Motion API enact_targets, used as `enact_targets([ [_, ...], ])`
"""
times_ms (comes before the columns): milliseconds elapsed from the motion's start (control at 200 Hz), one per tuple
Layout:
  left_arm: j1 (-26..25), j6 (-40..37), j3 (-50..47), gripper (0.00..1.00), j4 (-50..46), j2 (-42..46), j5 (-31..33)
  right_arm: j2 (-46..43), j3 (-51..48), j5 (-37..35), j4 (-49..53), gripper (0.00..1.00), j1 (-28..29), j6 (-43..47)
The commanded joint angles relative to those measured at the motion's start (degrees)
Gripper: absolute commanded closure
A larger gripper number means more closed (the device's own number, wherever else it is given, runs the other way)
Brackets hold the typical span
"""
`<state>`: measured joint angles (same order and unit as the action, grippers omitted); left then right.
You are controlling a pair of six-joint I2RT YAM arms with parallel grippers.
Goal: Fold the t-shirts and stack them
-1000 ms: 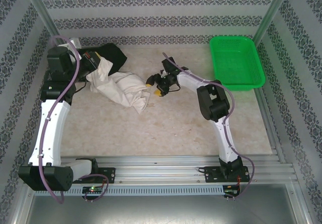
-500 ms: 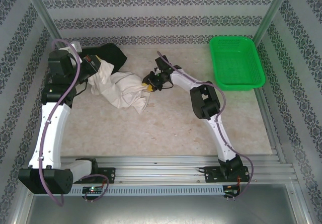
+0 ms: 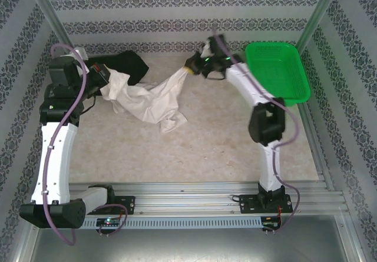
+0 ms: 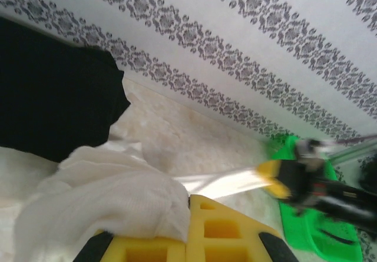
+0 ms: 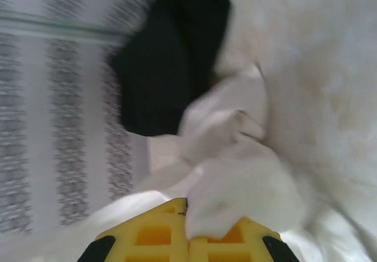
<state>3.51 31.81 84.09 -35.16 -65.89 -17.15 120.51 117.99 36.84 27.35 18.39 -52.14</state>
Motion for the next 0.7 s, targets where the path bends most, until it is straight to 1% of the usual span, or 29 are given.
enact_targets([
  [0,0.53,-0.62,4.26,1.0,-1.29,1.24,1.78,-11.61,-2.84,3.16,0.61,1.0,-4.09,4.25],
  [100,0.6,-0.09,6.51,1.0,-0.59,1.57,-0.69,-17.95,-3.66,6.32,0.6,1.0,-7.76,4.89],
  [235,0.62,2.35,6.75,1.0,2.88,3.76,-4.72,-24.44,-3.57,10.23,0.32,1.0,-13.39,2.74],
  [345,0.62,4.08,6.8,1.0,0.96,5.48,-4.87,-29.17,-5.94,12.44,1.35,1.0,-17.3,0.98],
  [470,0.59,3.89,6.96,1.0,-2.75,7.66,-1.93,-33.95,-11.23,14.24,2.13,1.0,-18.57,0.16],
  [575,0.53,3.81,7.7,1.0,0.77,10.0,-1.88,-37.23,-13.68,15.87,2.6,1.0,-18.74,-0.75],
  [694,0.53,2.66,10.64,1.0,4.18,10.48,-3.92,-39.93,-13.17,17.34,3.22,1.0,-19.63,-1.64],
])
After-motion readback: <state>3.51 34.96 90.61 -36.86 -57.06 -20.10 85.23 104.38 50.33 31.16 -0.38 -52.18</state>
